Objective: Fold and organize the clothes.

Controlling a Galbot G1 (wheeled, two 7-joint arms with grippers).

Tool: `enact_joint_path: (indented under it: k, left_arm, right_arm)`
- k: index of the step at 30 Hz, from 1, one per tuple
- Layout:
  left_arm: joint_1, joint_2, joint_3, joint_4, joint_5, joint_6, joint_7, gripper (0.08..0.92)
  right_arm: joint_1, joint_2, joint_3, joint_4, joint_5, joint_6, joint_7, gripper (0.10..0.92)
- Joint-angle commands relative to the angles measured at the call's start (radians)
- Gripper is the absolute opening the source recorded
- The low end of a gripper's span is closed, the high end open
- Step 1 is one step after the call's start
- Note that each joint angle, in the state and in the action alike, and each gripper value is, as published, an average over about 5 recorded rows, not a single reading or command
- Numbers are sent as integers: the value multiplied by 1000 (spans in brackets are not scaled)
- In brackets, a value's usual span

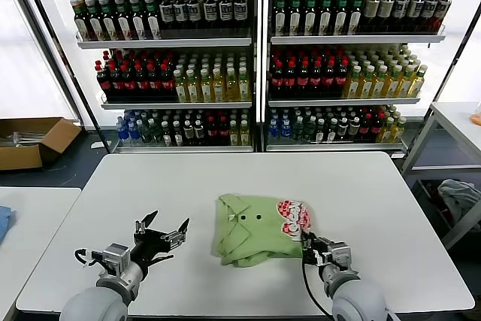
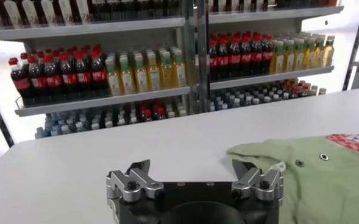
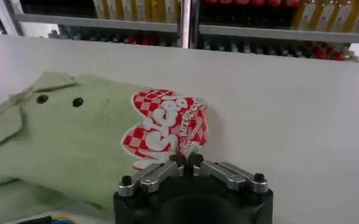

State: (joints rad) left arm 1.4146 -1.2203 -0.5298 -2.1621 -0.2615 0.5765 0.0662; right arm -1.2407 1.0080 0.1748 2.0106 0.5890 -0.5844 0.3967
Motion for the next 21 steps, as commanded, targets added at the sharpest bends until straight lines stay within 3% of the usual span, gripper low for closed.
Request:
enact_joint_path:
  k: [1,5,8,21]
  left_arm:
    - [13,-7,-3,-15,1,0,0,823]
    - [15,-13,2,-12,6,0,-1,823]
    - [10,-24,14,-14,13,1,-3,823]
    - [35,-42,26,-9,20,0,0,823]
  right_arm:
    - [-129,-32,150,127,-212,5,-70,233]
    - [-201,-6,168,295,-254,6,-93,346]
    - [-181,23,103,314,-264,5,-102,432]
    - [-19,159,-123,63,-188,3,-18,790]
